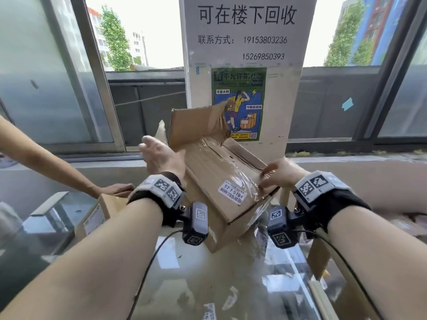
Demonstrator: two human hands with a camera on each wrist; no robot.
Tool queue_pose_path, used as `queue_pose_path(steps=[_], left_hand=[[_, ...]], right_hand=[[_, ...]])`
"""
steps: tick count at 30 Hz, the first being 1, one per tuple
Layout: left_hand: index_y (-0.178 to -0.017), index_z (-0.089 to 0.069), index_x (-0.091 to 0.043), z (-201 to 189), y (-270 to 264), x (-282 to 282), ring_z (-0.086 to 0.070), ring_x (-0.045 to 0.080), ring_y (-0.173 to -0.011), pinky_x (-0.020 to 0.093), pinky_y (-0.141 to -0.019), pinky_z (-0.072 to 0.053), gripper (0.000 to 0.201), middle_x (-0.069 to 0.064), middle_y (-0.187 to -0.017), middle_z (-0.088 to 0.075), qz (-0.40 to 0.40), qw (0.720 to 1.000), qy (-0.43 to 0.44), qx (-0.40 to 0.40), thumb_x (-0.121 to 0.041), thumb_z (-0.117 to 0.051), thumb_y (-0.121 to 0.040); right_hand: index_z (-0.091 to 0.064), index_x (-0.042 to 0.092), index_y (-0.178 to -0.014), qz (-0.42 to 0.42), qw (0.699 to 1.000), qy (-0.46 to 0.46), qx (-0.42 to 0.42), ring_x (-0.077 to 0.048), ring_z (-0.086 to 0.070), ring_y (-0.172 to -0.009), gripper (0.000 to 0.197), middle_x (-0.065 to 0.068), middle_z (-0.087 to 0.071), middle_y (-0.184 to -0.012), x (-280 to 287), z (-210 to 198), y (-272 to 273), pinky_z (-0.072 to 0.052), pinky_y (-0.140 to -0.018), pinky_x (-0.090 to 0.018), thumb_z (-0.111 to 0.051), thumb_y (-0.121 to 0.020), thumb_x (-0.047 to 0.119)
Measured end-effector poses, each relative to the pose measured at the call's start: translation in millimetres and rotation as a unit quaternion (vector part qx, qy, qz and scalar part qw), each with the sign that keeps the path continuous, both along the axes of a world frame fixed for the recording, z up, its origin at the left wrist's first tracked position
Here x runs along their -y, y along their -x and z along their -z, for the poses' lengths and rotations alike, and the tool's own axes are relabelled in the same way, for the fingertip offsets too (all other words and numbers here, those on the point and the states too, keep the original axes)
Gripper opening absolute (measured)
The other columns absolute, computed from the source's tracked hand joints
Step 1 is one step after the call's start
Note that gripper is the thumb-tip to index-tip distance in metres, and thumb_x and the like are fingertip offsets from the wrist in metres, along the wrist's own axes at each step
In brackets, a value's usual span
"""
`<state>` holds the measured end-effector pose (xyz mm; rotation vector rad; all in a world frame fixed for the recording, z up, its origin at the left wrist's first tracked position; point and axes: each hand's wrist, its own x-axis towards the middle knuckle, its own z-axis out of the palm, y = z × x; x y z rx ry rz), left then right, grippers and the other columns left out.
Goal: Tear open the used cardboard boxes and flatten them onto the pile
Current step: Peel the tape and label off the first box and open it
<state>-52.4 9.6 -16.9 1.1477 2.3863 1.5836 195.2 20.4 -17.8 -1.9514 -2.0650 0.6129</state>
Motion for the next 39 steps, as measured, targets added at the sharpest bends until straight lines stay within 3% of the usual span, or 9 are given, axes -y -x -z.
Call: queue_pose_path(steps=[3, 6, 8, 11, 14, 17, 20, 30, 39], left_hand=[[-0.111, -0.058, -0.014, 9, -11, 0, -0.053, 0.028, -0.112, 0.036, -0.093, -0.043, 0.038, 0.01, -0.118, -0.056, 0.147, 0.977, 0.051, -0.145, -0.037, -0.069, -0.083], [-0.142, -0.04, -0.018, 15, -21, 2, -0.023, 0.033, -0.141, 0.044, -0.116, -0.021, 0.084, 0.014, -0.152, -0.028, 0.236, 0.896, 0.234, -0.293, -0.069, -0.057, -0.077], [-0.149, -0.025, -0.015, 18, -30, 6, -0.001, 0.03, -0.147, 0.047, -0.119, -0.002, 0.104, 0.012, -0.159, -0.008, 0.255, 0.86, 0.27, -0.35, -0.08, -0.049, -0.072], [-0.15, -0.021, -0.027, 14, -37, 9, -0.006, 0.029, -0.146, 0.05, -0.118, -0.004, 0.097, 0.011, -0.158, -0.014, 0.315, 0.833, 0.272, -0.364, -0.078, -0.05, -0.073], [-0.149, -0.022, -0.036, 2, -41, 6, -0.01, 0.037, -0.144, 0.054, -0.116, -0.006, 0.104, 0.017, -0.156, -0.017, 0.319, 0.793, 0.359, -0.375, -0.089, -0.047, -0.063], [-0.149, -0.021, -0.037, 2, -48, 8, -0.004, 0.04, -0.144, 0.05, -0.116, -0.005, 0.11, 0.02, -0.157, -0.011, 0.308, 0.793, 0.385, -0.358, -0.092, -0.047, -0.058], [-0.151, -0.014, -0.037, 2, -57, 10, 0.007, 0.038, -0.145, 0.05, -0.117, 0.002, 0.111, 0.019, -0.158, 0.0, 0.312, 0.787, 0.408, -0.343, -0.089, -0.05, -0.059], [-0.149, -0.018, -0.041, 10, -71, 24, 0.014, 0.03, -0.146, 0.043, -0.115, 0.011, 0.099, 0.01, -0.16, 0.004, 0.318, 0.822, 0.367, -0.297, -0.075, -0.061, -0.067], [-0.149, -0.016, -0.041, 16, -62, 22, 0.018, 0.026, -0.145, 0.041, -0.114, 0.015, 0.099, 0.005, -0.16, 0.006, 0.318, 0.839, 0.346, -0.272, -0.081, -0.055, -0.067]], right_hand=[[-0.072, 0.028, -0.099, 0.05, 0.999, -0.008, 0.019, -0.021, -0.058, -0.104, 0.03, 0.0, -0.068, -0.107, -7, 8, 1, -0.038, -0.106, -0.043, -0.075, -0.074, 0.043], [-0.071, 0.026, -0.103, 0.091, 0.995, -0.021, 0.028, -0.026, -0.054, -0.11, 0.039, -0.002, -0.066, -0.108, -19, 16, 6, -0.039, -0.101, -0.042, -0.072, -0.073, 0.052], [-0.071, 0.025, -0.103, 0.101, 0.994, -0.033, 0.035, -0.027, -0.053, -0.111, 0.043, -0.003, -0.066, -0.109, -25, 19, 9, -0.039, -0.099, -0.042, -0.072, -0.072, 0.054], [-0.073, 0.021, -0.098, 0.1, 0.993, -0.043, 0.044, -0.027, -0.055, -0.107, 0.044, -0.005, -0.067, -0.105, -31, 20, 12, -0.041, -0.098, -0.042, -0.076, -0.068, 0.053], [-0.074, 0.019, -0.094, 0.077, 0.994, -0.058, 0.044, -0.027, -0.057, -0.104, 0.044, -0.006, -0.068, -0.103, -29, 14, 17, -0.045, -0.095, -0.044, -0.077, -0.066, 0.053], [-0.072, 0.015, -0.092, 0.031, 0.992, -0.095, 0.079, -0.027, -0.054, -0.103, 0.04, -0.005, -0.064, -0.101, -23, 8, 25, -0.048, -0.09, -0.041, -0.078, -0.068, 0.046], [-0.072, 0.007, -0.093, -0.032, 0.996, -0.069, 0.051, -0.021, -0.066, -0.082, 0.025, -0.006, -0.07, -0.088, -20, 7, 25, -0.056, -0.074, -0.032, -0.074, -0.075, 0.024], [-0.066, 0.001, -0.095, -0.071, 0.996, -0.042, 0.047, -0.025, -0.066, -0.084, 0.033, -0.011, -0.068, -0.09, -3, 2, 10, -0.055, -0.074, -0.033, -0.082, -0.072, 0.018], [-0.074, -0.005, -0.081, -0.004, 0.988, 0.019, -0.151, -0.028, -0.071, -0.078, 0.031, -0.016, -0.073, -0.08, -11, 3, 5, -0.058, -0.08, -0.04, -0.089, -0.058, 0.009]])
